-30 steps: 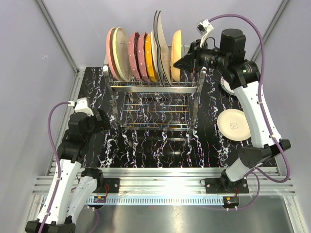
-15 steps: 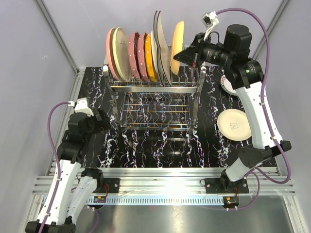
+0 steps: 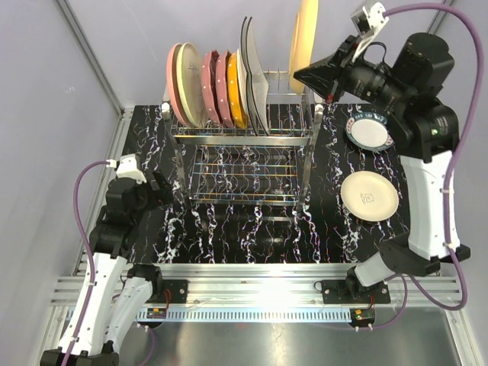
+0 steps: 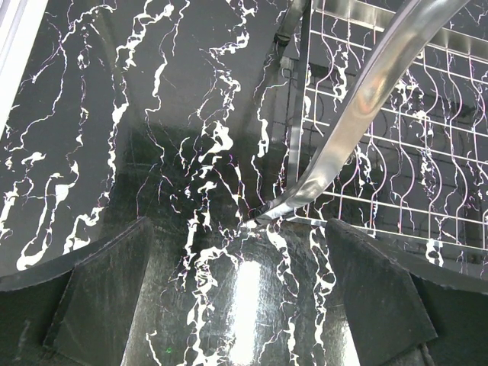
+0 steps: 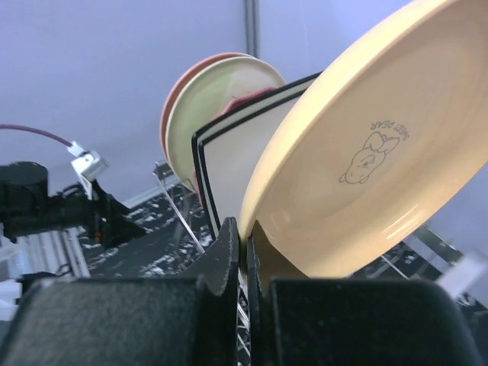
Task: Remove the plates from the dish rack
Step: Place the plate on the table
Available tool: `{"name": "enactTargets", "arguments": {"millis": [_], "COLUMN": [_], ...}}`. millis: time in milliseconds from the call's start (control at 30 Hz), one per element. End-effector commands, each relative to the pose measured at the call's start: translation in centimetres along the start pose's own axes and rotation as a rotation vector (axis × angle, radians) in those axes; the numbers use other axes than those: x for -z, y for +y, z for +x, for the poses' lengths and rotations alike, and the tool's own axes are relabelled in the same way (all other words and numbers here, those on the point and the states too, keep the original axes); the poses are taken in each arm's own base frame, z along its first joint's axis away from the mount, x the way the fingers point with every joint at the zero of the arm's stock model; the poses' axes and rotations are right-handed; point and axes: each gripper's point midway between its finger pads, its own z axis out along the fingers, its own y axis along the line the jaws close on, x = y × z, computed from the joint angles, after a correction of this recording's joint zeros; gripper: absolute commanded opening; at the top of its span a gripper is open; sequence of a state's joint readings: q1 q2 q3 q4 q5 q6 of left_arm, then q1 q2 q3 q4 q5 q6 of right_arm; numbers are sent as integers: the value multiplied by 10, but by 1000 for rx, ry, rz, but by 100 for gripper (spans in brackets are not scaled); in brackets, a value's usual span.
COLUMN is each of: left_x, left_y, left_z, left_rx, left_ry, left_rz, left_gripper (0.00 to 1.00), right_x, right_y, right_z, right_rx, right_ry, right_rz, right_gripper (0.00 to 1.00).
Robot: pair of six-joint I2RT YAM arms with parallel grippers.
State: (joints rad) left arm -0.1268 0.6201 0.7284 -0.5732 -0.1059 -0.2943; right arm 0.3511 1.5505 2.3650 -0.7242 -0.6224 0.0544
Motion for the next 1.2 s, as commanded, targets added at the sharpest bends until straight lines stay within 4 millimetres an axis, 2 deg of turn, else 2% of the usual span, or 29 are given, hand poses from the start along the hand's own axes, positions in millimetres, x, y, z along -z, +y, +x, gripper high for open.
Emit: {"name": "enactTargets", "arguments": {"millis": [0,33,100,133,200,233,267,300,333,367,400,433,500,533,600,633,667,700,867,900,1000,1167], "left_x": [1,1,2,2,3,3,3,3,2,2,3,3,3,3,3,4,4,5,6,6,6,6], "left_y": [-8,-9,-9,-10,-11,-12,-13,-13,-14,-14,-15,-16,-16,-17,-18,-19,-19,-19,-20,-20,-21,-20], "left_z": [-13,-14,-14,-14,-15,-15,-16,-16,-15,-15,-16,-15,-15,-15,-16,-17,-16,-16,-16,-16,-17,-16], "left_rx": [-8,-7,-9,-9,-10,-10,-11,-14,-13,-15,-15,-17,-18,-19,-18,-18,-19,-18,-20,-20,-20,-20], "left_ry": [-55,-57,-59,-59,-62,-64,-67,-66,-63,-63,-63,-62,-62,-61,-64,-67,-65,-68,-70,-71,-72,-71], "left_rz": [46,48,52,58,64,68,71,76,78,80,83,89,94,98,102,108,107,111,115,117,120,120], "left_gripper": [99,99,99,99,99,99,99,99,99,99,99,99,99,99,99,99,99,99,99,99,99,99], "right_x": [45,49,67,70,90,93,104,115,121,132,142,148,164,171,182,188,195,198,215,220,227,234], "right_y": [5,-9,-13,-32,-38,-49,-60,-62,-72,-83,-83,-90,-98,-104,-110,-116,-122,-125,-143,-145,-157,-165], "right_z": [-24,-10,-5,17,27,53,61,68,94,104,111,137,157,181,202,224,235,255,311,328,355,398], "right_rx": [245,280,327,319,349,321,316,313,281,281,283,253,259,237,242,233,218,192,121,105,104,67], "right_ry": [-28,26,51,121,156,222,251,268,338,374,391,456,518,583,657,721,757,802,930,970,1026,1127], "right_rz": [111,172,243,311,368,390,432,458,478,520,538,548,582,592,599,600,611,597,587,589,601,572], "right_gripper": [0,0,0,0,0,0,0,0,0,0,0,0,0,0,0,0,0,0,0,0,0,0]}}
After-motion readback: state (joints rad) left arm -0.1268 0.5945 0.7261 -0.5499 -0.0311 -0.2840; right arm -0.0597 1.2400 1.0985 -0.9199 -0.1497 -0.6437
